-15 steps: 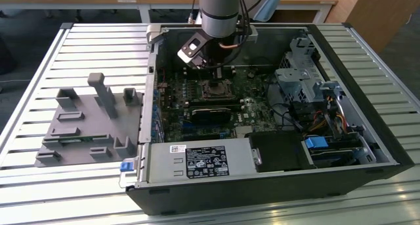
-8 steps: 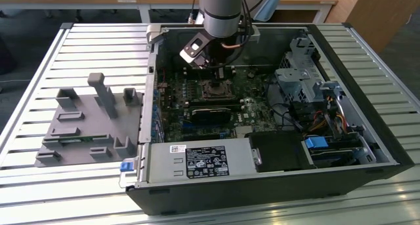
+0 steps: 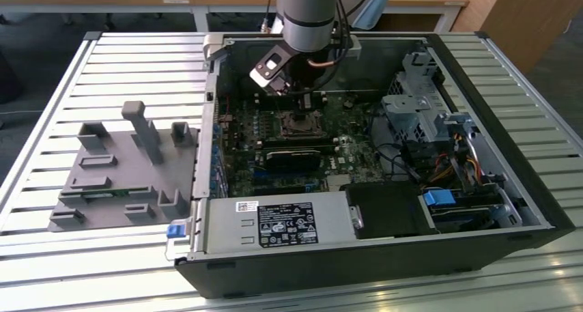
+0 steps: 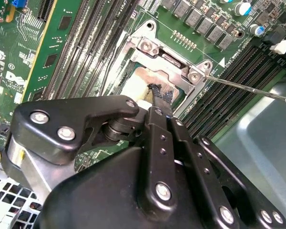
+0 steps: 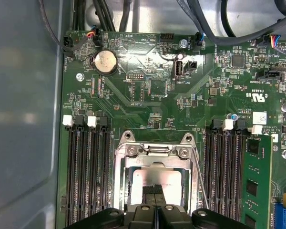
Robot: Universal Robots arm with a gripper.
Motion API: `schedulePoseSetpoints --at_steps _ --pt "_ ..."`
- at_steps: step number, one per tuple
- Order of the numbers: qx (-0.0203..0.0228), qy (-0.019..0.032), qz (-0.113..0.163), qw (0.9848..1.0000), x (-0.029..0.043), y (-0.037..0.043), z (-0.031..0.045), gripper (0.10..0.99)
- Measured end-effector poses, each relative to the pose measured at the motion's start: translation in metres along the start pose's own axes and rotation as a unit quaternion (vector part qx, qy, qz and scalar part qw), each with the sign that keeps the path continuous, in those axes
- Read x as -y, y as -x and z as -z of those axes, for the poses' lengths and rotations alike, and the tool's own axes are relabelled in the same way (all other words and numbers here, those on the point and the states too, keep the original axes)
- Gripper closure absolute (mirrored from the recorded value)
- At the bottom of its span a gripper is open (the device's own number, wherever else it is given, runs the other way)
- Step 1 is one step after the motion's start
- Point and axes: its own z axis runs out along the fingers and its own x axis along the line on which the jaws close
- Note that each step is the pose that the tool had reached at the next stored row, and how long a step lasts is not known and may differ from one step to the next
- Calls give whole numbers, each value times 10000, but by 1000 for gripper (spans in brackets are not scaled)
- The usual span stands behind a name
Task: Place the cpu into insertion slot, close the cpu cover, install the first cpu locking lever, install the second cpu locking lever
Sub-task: 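Install the first cpu locking lever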
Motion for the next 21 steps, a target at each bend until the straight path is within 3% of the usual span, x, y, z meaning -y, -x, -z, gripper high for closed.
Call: schedulePoseSetpoints --at_steps 14,18,21 --pt "27 0 1 10000 -1 0 90 980" --pt "29 -1 0 10000 -2 -2 150 980" --pt "42 0 1 10000 -4 -5 238 980"
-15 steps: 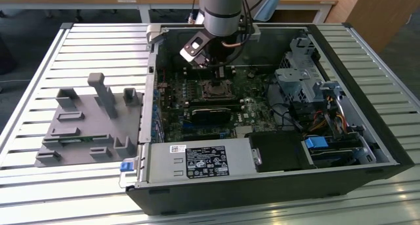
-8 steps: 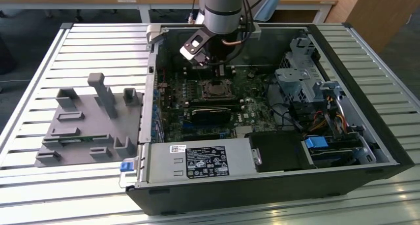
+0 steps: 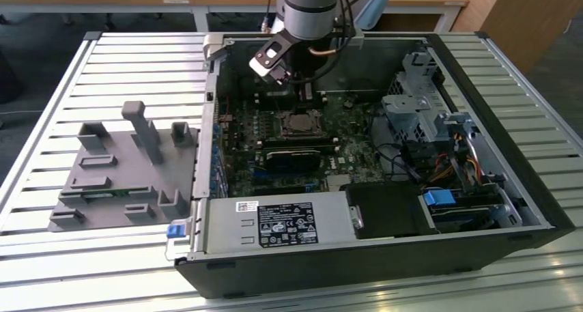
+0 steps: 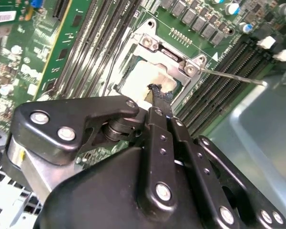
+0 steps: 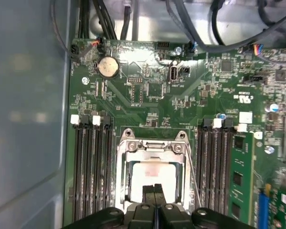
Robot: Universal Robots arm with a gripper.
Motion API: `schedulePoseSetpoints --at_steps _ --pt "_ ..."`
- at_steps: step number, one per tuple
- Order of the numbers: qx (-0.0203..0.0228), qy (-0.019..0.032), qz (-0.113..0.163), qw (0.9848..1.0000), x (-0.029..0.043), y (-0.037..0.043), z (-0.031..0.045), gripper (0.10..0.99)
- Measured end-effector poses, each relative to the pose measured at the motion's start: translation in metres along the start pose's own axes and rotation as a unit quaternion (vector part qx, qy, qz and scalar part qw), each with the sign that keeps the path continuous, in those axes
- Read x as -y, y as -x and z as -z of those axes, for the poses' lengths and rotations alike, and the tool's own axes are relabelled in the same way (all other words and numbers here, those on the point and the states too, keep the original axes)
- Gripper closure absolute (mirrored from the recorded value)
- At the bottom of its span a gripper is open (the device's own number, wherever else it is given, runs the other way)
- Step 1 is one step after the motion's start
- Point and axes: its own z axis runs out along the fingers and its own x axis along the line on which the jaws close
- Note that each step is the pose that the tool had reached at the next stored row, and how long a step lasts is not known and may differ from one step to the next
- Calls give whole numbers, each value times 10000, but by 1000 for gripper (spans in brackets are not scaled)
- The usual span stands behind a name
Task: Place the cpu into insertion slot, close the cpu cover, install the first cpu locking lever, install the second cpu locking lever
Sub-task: 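Install the first cpu locking lever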
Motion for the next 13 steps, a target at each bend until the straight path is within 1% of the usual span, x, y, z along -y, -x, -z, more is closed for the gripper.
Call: schedulePoseSetpoints --at_steps 4,9,10,11,13 --pt "2 4 0 10000 -2 1 163 980" --pt "19 6 0 10000 -4 2 342 980" --pt "21 8 2 10000 -5 3 363 980" --pt "20 9 25 10000 -5 2 365 980" --pt "18 11 187 9998 -5 2 364 980"
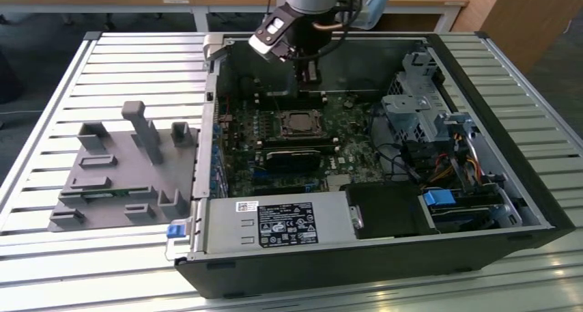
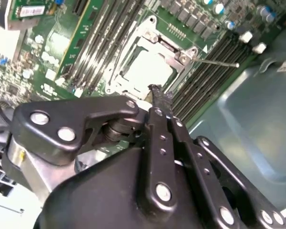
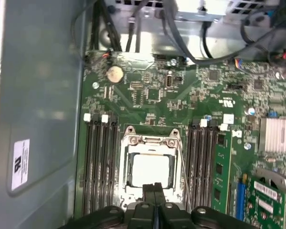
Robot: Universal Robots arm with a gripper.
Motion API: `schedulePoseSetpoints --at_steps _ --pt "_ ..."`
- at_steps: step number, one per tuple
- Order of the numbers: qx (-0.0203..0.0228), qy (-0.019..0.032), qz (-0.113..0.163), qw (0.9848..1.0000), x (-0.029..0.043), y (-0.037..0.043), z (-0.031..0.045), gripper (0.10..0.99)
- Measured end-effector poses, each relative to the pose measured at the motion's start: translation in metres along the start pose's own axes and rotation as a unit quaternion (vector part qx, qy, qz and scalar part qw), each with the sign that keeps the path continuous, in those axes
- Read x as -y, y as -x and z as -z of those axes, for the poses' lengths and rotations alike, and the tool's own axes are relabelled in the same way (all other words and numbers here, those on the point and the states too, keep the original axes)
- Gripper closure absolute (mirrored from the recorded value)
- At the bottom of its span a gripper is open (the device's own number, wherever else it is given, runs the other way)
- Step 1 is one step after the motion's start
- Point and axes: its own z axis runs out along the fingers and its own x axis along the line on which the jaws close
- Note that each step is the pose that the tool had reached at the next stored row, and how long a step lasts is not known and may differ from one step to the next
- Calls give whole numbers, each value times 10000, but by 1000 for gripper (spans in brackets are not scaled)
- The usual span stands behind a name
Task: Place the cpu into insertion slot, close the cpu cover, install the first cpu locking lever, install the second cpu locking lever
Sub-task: 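Install the first cpu locking lever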
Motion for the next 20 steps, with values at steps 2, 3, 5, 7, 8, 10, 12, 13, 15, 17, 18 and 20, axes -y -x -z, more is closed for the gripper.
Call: schedulePoseSetpoints --at_steps 2,3,5,7,8,10,12,13,15,17,18,20 --pt "0 1 180 9998 0 0 1 980" --pt "0 2 270 9996 0 0 0 980" --pt "-1 4 439 9990 0 1 -1 980" --pt "-1 5 571 9984 0 0 -2 980" --pt "-3 6 626 9980 0 0 -2 980" --pt "-6 9 796 9968 0 0 -2 980" --pt "-8 10 975 9952 0 0 -2 980" --pt "-10 11 1072 9942 0 0 -3 980" --pt "-13 13 1251 9921 1 0 -4 980" --pt "-15 16 1429 9897 1 0 -6 980" --pt "-16 17 1519 9884 0 0 -6 980" --pt "-19 18 1695 9855 1 0 -8 980"
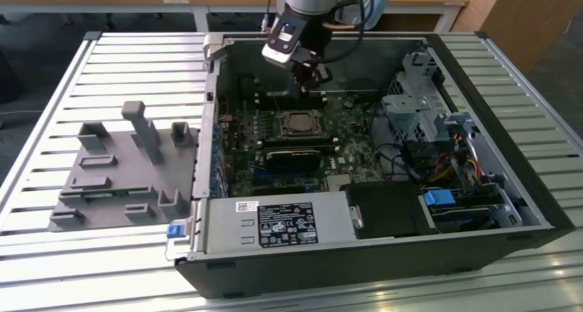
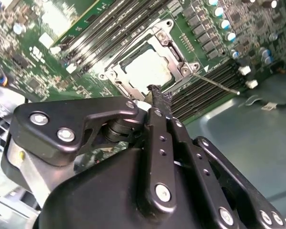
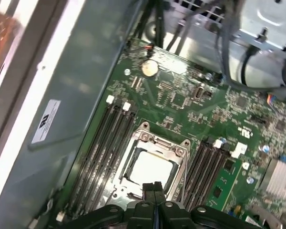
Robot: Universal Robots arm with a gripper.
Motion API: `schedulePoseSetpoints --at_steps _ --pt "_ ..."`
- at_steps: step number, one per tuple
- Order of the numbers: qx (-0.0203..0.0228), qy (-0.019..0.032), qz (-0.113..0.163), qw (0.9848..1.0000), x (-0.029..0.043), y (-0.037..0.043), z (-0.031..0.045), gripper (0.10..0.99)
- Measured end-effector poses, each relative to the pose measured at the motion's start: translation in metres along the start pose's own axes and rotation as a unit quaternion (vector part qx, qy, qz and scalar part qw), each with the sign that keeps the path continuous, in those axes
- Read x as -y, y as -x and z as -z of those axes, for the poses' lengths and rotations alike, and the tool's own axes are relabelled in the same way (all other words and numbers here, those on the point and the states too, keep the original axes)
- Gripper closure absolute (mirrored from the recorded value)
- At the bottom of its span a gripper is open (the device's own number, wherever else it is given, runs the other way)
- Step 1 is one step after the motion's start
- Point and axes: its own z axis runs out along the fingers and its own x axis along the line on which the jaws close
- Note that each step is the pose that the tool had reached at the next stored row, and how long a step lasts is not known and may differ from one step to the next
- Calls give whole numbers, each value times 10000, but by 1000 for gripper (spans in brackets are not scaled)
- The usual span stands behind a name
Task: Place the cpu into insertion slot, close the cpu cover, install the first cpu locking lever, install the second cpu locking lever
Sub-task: 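Install the first cpu locking lever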
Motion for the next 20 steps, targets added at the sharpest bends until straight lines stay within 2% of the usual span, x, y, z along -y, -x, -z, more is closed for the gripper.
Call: schedulePoseSetpoints --at_steps 5,10,12,16,20 --pt "-6 6 401 9992 0 0 -3 980" --pt "-12 10 780 9970 0 0 -5 980" --pt "-15 12 937 9956 0 0 -6 980" --pt "-19 16 1264 9920 0 0 -7 980" --pt "-24 20 1574 9875 0 0 -8 980"
